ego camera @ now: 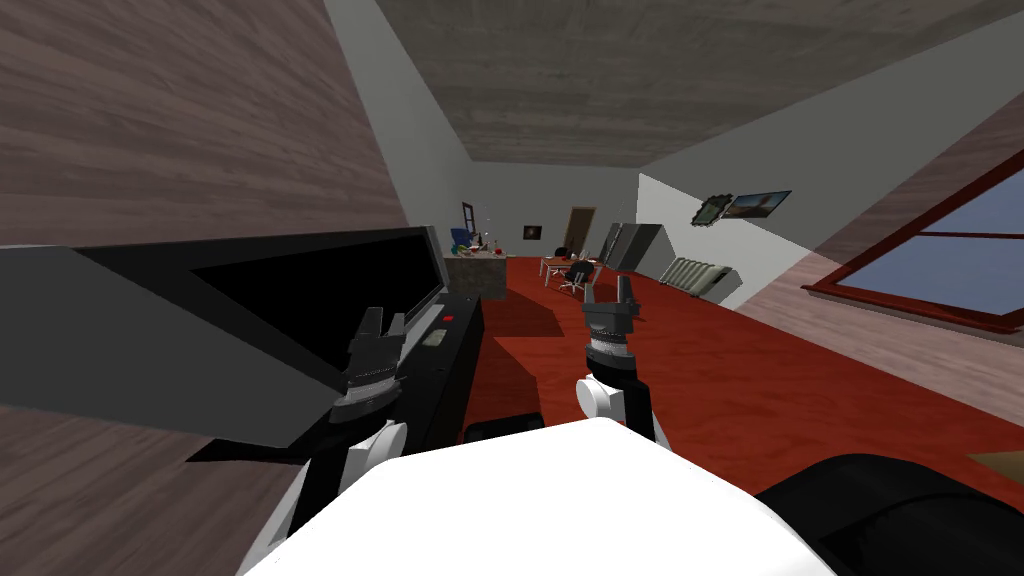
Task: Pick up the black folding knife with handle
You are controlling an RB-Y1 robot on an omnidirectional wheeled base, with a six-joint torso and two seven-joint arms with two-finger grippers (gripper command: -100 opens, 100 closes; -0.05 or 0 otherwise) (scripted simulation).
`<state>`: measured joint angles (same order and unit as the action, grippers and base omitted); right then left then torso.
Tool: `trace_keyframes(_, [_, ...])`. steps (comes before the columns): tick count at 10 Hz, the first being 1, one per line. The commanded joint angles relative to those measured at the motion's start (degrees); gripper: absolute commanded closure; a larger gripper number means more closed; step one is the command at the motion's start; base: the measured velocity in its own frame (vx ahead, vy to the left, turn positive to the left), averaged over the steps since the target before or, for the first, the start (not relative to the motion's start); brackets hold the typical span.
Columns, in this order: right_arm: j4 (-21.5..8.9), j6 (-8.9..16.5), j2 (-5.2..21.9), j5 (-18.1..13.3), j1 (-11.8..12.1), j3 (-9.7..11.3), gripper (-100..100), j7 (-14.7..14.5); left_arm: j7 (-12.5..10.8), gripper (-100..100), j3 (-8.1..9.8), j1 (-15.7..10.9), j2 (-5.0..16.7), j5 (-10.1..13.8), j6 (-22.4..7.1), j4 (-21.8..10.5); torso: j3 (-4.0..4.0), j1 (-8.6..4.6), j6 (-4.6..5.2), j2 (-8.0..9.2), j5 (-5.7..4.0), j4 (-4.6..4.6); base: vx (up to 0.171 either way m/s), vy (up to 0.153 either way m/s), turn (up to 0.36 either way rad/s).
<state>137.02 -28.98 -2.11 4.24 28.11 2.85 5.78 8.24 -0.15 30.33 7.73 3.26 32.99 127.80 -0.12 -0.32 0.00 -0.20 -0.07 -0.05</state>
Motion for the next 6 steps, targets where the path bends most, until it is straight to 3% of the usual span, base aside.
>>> trace_keyframes(1, [0.00, 0.00, 0.00, 0.00, 0.00, 0.00, 0, 0.00, 0.42, -100, -0.28, -0.39, 1.87, -0.13, -2.20, -2.53, 0.00, 0.00, 0.00, 0.00, 0.00, 0.00, 0.038, -0.083, -0.060])
trace_keyframes(5, [0.00, 0.00, 0.00, 0.00, 0.00, 0.00, 0, 0.00, 1.06, -100, -0.45, -1.14, 6.58, -0.15, -7.57, -10.09, -0.02, -0.02, 0.01, -0.03, 0.00, -0.01, 0.051, -0.088, -0.080])
trace_keyframes(6, [0.00, 0.00, 0.00, 0.00, 0.00, 0.00, 0, 0.00, 1.06, -100, -0.45, -1.14, 6.58, -0.15, -7.57, -10.49, -0.02, 0.03, -0.01, -0.03, 0.00, -0.01, 0.042, -0.047, -0.015])
